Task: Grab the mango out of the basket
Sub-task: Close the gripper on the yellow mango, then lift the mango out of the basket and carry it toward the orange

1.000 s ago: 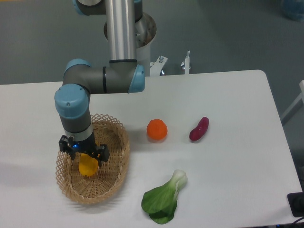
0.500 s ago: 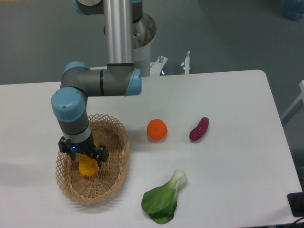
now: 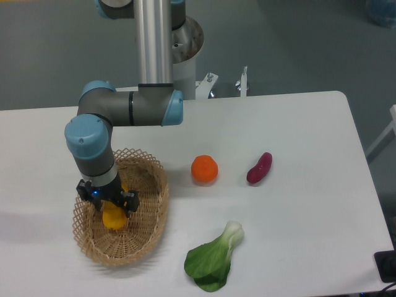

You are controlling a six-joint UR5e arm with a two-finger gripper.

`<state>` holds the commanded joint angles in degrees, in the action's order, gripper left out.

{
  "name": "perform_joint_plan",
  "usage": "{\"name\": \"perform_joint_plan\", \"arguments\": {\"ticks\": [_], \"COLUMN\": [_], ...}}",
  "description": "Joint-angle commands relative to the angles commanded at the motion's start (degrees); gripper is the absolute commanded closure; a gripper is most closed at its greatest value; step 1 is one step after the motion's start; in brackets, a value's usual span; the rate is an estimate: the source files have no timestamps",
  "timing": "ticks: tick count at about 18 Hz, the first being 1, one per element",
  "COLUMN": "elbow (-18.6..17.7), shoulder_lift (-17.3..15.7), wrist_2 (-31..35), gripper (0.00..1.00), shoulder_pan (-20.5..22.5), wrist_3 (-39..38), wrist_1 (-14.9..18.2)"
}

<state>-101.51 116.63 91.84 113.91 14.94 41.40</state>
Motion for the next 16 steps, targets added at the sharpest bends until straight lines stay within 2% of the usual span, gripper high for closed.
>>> {"name": "perform_joint_plan", "arguments": {"ticks": [9,13,16], "elbow": [-0.2,-0.2,0.8], "shoulder_lift": [-0.4,-0.8,-3.2], "wrist_2": [0.1,0.3,0.3], "gripper": [0.48,0.48,0.48], "shoulder_pan": [0.0,0.1,0.8], "wrist_3": [0.2,0.8,2.5], "wrist_1": [-0.2,-0.2,-0.1]}}
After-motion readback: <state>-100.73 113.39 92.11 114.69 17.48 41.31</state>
